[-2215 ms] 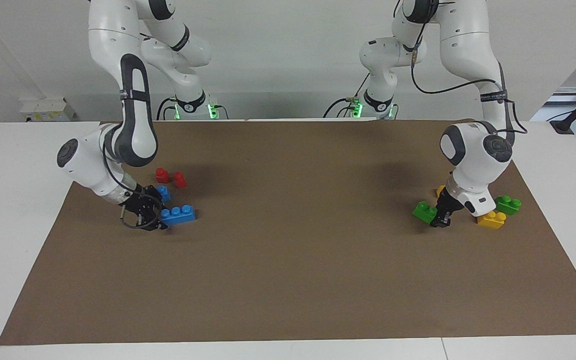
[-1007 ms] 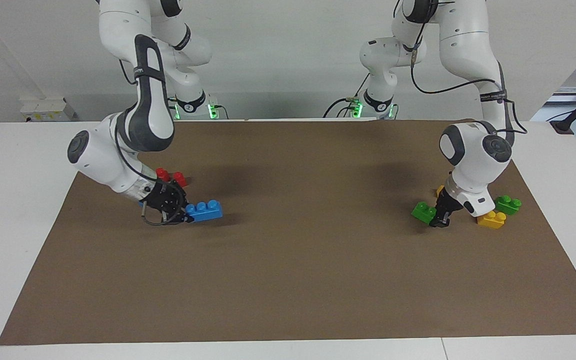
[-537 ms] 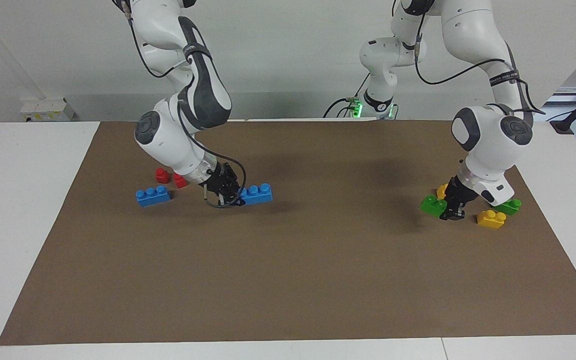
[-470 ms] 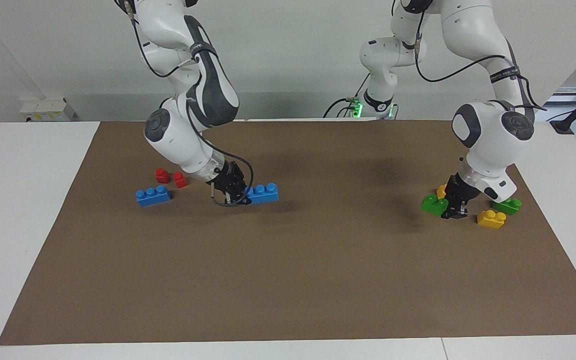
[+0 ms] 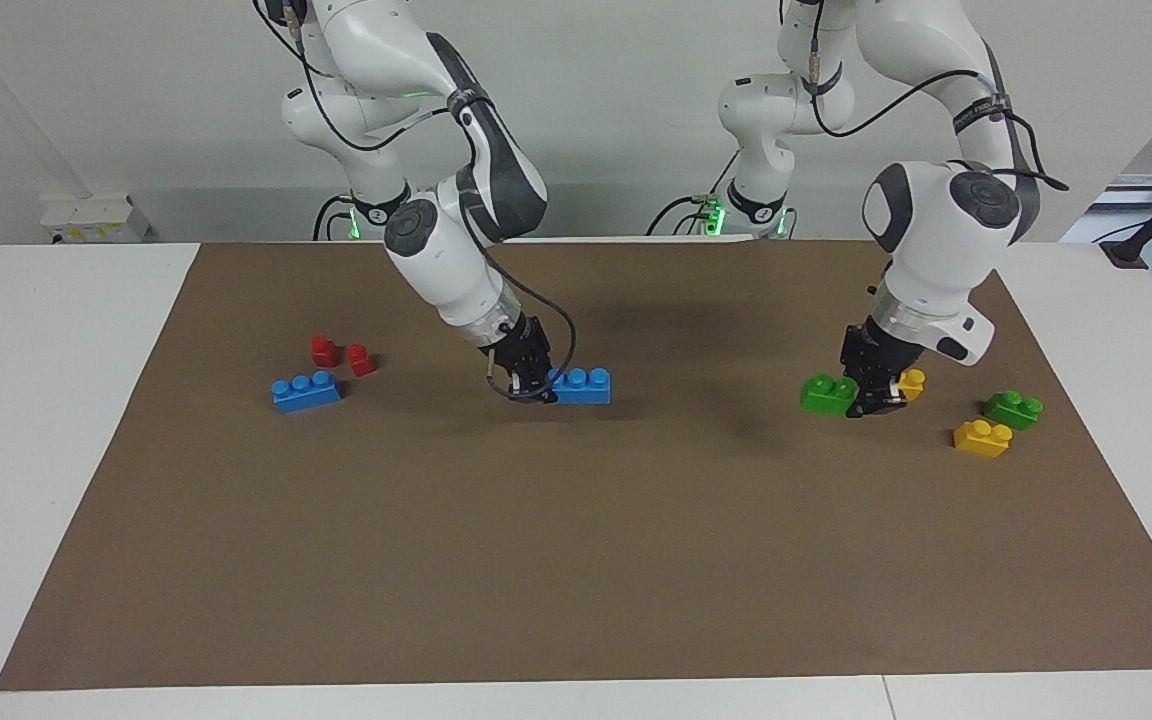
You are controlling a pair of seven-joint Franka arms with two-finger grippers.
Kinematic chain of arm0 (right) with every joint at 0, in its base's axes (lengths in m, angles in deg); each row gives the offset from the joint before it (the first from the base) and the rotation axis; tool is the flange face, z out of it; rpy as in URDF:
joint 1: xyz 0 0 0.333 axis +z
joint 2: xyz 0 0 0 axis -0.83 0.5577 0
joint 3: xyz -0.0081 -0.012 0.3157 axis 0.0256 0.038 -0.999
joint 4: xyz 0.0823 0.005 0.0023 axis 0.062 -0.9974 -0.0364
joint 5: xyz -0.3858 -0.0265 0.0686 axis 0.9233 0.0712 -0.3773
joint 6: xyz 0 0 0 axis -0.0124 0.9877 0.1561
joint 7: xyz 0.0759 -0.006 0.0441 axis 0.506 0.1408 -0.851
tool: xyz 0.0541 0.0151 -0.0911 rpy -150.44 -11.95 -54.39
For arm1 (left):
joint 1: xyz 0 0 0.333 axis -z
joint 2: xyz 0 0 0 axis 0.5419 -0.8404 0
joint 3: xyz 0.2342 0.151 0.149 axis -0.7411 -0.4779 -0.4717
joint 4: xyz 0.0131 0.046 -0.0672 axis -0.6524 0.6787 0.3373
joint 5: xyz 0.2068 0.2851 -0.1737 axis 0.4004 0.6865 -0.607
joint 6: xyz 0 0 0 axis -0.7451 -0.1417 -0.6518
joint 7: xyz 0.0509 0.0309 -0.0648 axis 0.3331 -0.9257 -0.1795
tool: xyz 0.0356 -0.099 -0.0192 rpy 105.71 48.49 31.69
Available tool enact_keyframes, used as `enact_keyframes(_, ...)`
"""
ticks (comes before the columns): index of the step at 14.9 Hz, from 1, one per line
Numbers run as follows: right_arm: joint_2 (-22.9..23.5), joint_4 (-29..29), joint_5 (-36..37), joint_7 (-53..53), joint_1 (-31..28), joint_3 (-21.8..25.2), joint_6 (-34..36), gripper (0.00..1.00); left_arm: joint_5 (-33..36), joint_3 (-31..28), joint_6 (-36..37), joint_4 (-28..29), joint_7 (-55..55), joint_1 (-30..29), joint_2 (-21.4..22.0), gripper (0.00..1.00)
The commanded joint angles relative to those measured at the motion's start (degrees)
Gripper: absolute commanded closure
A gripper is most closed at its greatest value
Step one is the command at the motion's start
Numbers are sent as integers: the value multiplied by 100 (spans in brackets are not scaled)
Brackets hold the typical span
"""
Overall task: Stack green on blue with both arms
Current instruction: 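Lift the green brick with the left gripper while the right gripper carries blue inward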
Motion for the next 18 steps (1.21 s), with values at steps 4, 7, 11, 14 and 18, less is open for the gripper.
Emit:
enact_keyframes(4,-204,-706,-42,89,249,9,-674,89,181,-70,420,122,-1414,949,249,100)
enact_keyframes(7,-195,-820,-42,115,432,9,-718,89,181,-70,456,131,-2030,1406,266,100)
enact_keyframes(11,-213,-1058,-42,19,556,9,-1008,89,181,-52,377,297,-2294,1855,345,100)
enact_keyframes(14,-257,-1181,-42,9,565,9,-1017,89,181,-61,219,447,-2435,2076,398,100)
enact_keyframes(18,-292,-1295,-42,-34,600,9,-1130,89,181,-52,35,517,-2865,2260,284,100)
